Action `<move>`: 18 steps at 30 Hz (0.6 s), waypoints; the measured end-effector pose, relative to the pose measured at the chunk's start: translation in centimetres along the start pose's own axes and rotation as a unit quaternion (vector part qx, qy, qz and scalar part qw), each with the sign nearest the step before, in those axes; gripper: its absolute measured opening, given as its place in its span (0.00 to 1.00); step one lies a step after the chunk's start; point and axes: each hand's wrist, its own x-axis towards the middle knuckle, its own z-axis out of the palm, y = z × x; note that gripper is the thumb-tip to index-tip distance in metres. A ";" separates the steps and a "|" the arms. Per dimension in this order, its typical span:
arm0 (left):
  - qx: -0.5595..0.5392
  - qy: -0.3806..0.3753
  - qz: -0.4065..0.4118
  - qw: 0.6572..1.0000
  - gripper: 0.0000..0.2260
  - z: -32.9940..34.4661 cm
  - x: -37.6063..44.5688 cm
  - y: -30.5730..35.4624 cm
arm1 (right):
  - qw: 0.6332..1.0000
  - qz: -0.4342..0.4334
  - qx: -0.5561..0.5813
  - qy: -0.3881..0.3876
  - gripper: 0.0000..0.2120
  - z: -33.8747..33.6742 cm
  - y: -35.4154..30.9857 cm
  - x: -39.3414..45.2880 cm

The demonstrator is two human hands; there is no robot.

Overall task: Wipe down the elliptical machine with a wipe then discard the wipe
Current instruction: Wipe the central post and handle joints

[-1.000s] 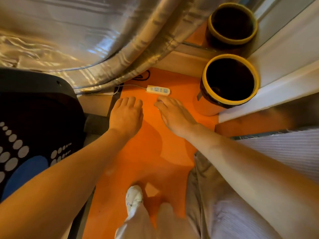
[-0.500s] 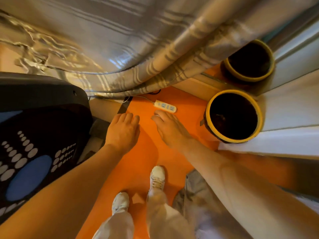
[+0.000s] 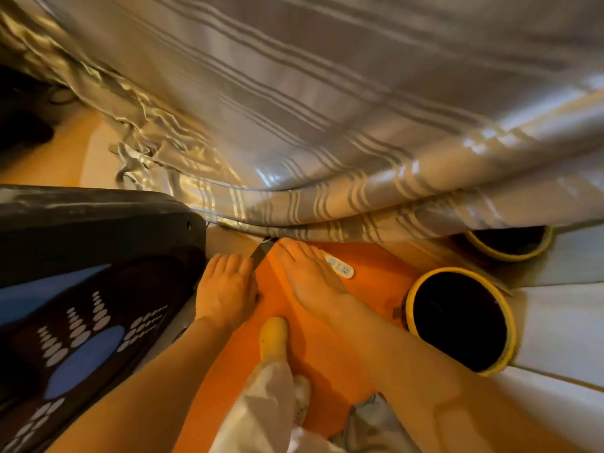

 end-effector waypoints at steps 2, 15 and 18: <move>0.002 0.001 -0.019 1.000 0.20 -1.3 1.9 -0.7 | 1.000 -0.013 0.010 -0.014 0.23 -1.1 -0.4 2.4; 0.068 0.053 -0.139 0.986 0.13 -7.7 6.9 -7.5 | 0.981 -0.178 -0.025 -0.077 0.26 -8.5 -3.7 14.4; 0.075 0.065 -0.191 0.976 0.12 -9.2 7.6 -7.8 | 0.967 -0.235 -0.052 -0.081 0.24 -10.1 -4.1 16.4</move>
